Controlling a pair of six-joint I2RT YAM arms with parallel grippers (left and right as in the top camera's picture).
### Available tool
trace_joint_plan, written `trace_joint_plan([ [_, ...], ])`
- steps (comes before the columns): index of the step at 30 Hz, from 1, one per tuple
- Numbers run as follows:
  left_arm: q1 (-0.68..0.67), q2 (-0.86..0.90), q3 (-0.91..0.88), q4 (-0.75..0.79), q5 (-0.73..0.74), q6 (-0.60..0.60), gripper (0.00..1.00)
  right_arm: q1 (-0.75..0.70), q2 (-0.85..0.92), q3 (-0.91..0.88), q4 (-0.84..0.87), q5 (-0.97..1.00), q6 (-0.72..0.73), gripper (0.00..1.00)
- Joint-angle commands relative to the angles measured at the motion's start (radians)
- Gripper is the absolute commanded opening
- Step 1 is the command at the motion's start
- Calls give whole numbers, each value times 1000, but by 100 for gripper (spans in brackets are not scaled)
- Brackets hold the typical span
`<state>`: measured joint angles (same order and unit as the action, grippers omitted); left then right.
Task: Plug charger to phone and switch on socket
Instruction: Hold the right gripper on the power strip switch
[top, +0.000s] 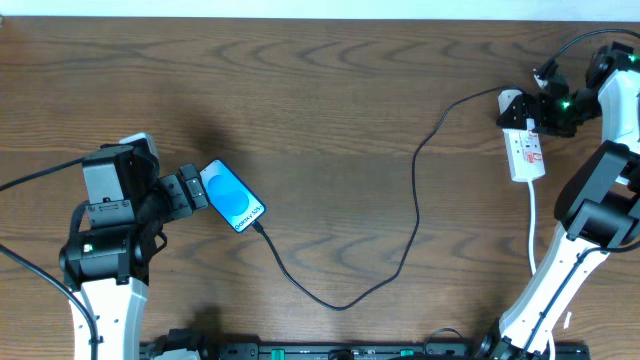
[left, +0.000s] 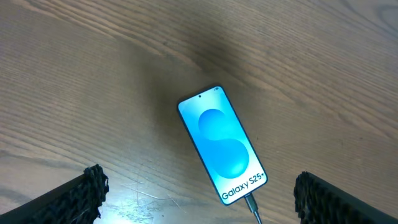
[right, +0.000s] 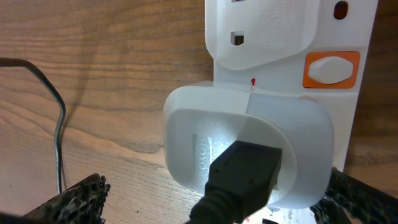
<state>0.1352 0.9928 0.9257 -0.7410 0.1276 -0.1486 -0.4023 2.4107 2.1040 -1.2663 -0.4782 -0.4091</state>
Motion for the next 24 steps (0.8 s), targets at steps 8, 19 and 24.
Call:
trace_joint_plan([
  [8,-4,2,10,-3,-13,18,98,31,10,-53,-19,-127,5,99],
  [19,-4,2,10,-3,-13,18,98,31,10,-110,3,-134,5,99],
  [24,-4,2,10,-3,-13,18,98,31,10,-111,0,-135,5,99],
])
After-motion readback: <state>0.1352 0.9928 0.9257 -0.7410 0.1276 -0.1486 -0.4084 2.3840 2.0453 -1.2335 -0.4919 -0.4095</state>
